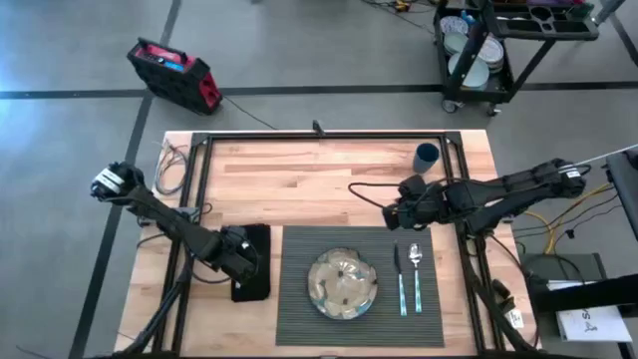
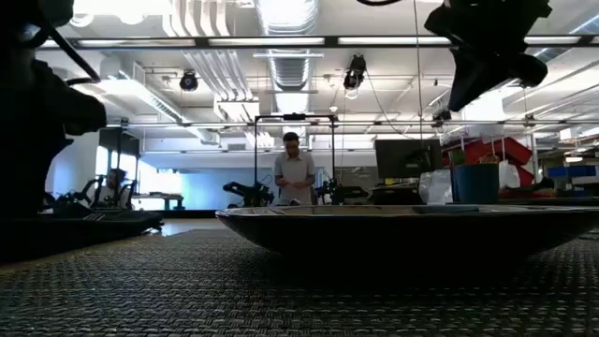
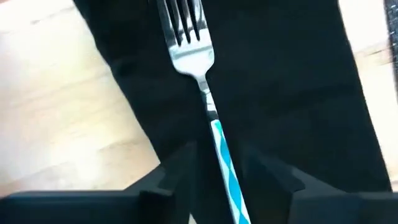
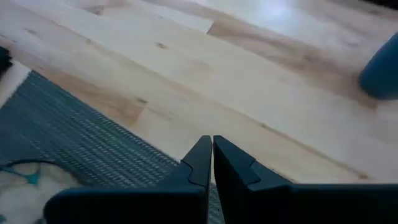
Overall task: Set table place
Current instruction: Adjust the blue fork on the folded black napkin
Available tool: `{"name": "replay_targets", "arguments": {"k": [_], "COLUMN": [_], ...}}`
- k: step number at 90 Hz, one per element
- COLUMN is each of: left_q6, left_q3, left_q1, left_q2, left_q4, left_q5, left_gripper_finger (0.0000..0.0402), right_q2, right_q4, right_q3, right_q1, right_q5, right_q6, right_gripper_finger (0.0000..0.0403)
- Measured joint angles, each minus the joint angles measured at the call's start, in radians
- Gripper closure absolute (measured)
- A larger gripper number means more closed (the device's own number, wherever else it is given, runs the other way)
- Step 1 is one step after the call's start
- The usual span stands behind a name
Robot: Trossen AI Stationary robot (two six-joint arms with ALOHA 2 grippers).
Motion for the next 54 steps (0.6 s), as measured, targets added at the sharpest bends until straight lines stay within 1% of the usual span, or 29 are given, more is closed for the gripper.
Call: {"name": "replay_targets", "arguments": {"k": [16, 28, 39, 54], "left_q6": [-0.048, -0.052, -0.055, -0.046], "left_q3": [0.000, 0.000, 0.000, 0.002], "left_q1": [-0.001, -0.001, -0.001, -0.002], "left_q2": [0.001, 0.008, 0.038, 0.100], "left_q4": [0.000, 0.000, 0.013, 0.079], "left_q5": [0.019, 0.019, 0.019, 0.013], "left_gripper_finger": [0.0240, 0.0225, 0.0229, 0.0258], "right_q2": [0.000, 0.000, 0.000, 0.000], "right_q4": [-0.112, -0.137, -0.136, -0.135], "right_q3": [-0.002, -0.013, -0.018, -0.025], "right_q1": [0.000, 0.000, 0.000, 0.000], "right_q5": [0.001, 0.000, -0.003, 0.000], "right_q6": [-0.013, -0.038, -0.072, -0.087], "right_gripper_finger": [0.0403, 0.0403, 0.0403, 0.0403]}}
